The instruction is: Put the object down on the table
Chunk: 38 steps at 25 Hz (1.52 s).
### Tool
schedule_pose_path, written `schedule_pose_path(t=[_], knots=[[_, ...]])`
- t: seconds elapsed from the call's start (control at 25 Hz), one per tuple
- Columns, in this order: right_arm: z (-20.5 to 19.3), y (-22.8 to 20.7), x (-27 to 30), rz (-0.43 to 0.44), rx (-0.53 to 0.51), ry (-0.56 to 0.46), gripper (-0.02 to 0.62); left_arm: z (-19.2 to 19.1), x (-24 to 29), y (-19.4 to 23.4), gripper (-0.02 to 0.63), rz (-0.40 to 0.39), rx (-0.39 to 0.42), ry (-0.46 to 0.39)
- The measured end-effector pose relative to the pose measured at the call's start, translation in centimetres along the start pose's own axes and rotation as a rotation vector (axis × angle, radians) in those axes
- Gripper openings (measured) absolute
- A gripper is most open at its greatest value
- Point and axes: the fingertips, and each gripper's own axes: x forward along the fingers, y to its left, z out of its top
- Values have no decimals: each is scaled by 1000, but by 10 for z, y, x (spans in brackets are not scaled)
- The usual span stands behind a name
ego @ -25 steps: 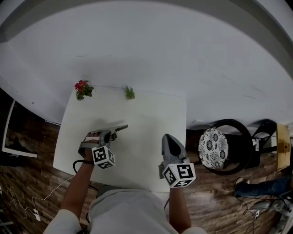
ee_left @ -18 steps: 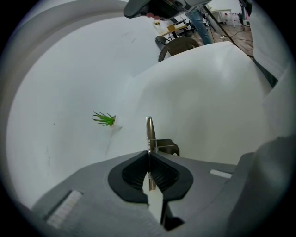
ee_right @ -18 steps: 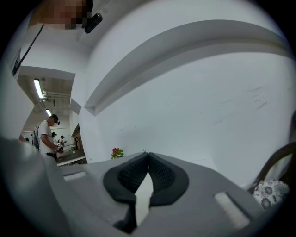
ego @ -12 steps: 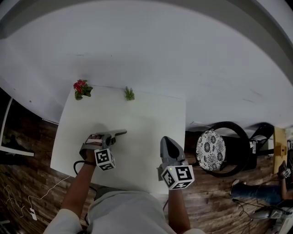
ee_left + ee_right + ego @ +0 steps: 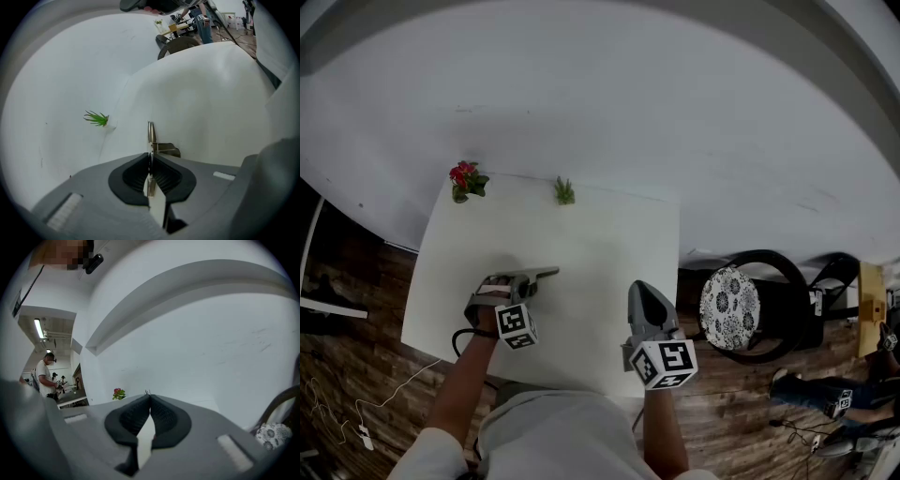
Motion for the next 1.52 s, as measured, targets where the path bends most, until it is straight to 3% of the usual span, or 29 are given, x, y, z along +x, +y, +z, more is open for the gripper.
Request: schedule_pose_path(t=[0.88,1.08,1.28,1.52], knots=[[-7,11,-1,11,-9,27,3,3,2,-18,66,-100,-98,-26],[-4,11,-1,11,-15,21,3,4,1,-18,86,-154,-170,-41],[-3,14,-2,15,-19,20,3,8,-5,-21,149,-197,-273,-77],[-3,16,-4,16,-24,20,3,9,-15,-12,155,-185,-381,-119]])
